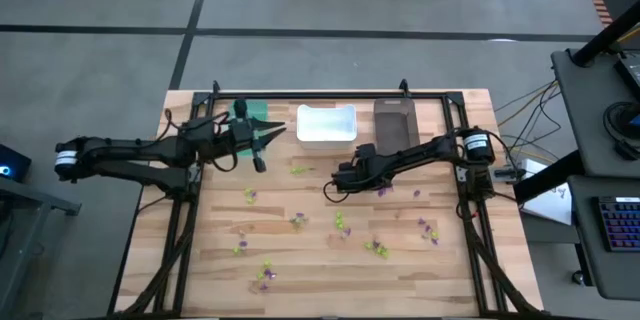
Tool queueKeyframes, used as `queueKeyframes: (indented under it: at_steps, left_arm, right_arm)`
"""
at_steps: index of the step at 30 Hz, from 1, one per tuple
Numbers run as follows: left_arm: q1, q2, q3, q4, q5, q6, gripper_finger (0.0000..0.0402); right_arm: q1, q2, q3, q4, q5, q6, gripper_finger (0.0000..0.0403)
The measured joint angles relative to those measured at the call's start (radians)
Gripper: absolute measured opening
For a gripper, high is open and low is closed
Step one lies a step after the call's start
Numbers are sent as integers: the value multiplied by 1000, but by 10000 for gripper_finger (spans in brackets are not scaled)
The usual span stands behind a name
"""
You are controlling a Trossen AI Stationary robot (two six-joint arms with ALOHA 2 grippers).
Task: Sort Halloween decoration
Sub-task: Put the green spider toy into the black bin
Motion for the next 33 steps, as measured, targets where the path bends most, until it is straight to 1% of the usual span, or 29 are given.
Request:
queueKeyframes:
  at_steps: [7, 13, 21, 24, 33]
  left_arm:
    - [0, -22, -1, -43, 0, -6, 38]
    - [0, -23, -2, -45, 0, -7, 38]
    - [0, -22, -2, -48, 1, -7, 38]
    - [0, -22, -2, -56, 1, -7, 38]
    - [0, -22, -2, -69, 1, -8, 38]
  right_arm:
    - [-4, 25, -1, 8, 13, 0, 9]
    - [-7, 50, -1, 16, 24, 0, 9]
    - [-10, 51, -2, 16, 24, 0, 9]
    - [-10, 51, -2, 16, 14, -1, 9]
    - [-2, 47, -1, 20, -65, -2, 9]
